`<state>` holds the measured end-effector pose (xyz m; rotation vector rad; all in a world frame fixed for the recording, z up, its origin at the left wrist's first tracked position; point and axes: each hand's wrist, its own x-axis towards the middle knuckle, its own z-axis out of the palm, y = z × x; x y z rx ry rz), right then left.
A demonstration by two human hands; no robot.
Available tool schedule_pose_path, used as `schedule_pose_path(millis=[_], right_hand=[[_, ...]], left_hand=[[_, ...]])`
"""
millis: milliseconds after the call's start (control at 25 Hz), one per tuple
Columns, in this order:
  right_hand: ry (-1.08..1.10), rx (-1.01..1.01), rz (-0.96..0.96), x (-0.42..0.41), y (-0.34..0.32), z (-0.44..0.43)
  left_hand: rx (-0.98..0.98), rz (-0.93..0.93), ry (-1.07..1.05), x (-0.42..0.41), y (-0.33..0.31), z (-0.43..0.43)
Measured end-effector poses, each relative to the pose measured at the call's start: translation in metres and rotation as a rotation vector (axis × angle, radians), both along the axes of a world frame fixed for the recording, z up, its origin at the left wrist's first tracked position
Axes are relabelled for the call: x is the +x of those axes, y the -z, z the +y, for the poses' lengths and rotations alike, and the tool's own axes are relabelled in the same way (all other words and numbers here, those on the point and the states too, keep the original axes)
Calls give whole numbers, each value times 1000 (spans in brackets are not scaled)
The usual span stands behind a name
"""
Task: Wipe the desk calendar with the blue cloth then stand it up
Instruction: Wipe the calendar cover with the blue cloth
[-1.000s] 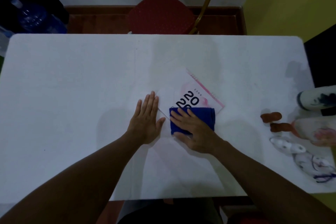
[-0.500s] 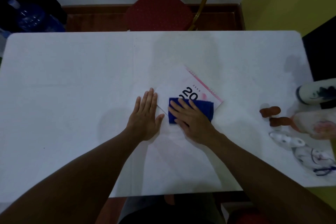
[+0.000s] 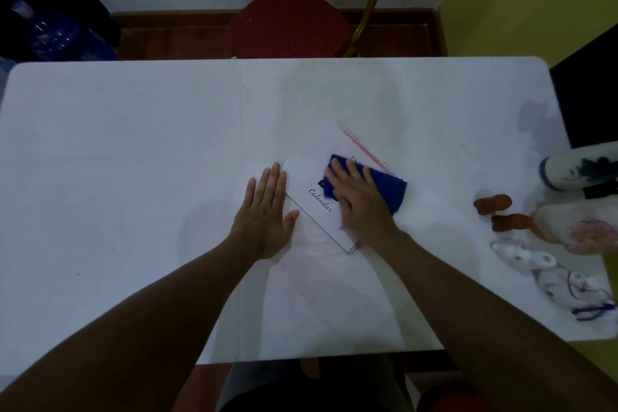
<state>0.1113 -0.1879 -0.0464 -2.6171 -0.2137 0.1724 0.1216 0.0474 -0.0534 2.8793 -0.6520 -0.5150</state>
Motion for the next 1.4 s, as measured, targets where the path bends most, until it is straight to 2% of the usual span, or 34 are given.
schedule_pose_path(millis=[160, 280, 400, 680, 1040, 1160, 1320, 1400], right_hand=[[-305, 29, -17, -59, 1, -14], [-404, -15, 21, -64, -4, -51], [-331, -84, 8, -34, -7, -58], [-73, -128, 23, 59, 2, 8], [-253, -14, 4, -66, 6, -16], [-250, -38, -11, -45, 5, -23], [-49, -109, -8, 17, 8, -4], [-16, -136, -4, 41, 10, 15]], left_hand=[[8, 8, -9, 1, 1, -1], [-19, -10, -4, 0, 2, 0], [-31, -18, -2, 1, 2, 0], [-24, -17, -3, 0, 3, 2], [-3, 6, -15, 1, 4, 0], [-11, 8, -11, 2, 3, 0], [-16, 3, 0, 0, 1, 0], [-8, 5, -2, 0, 1, 0]])
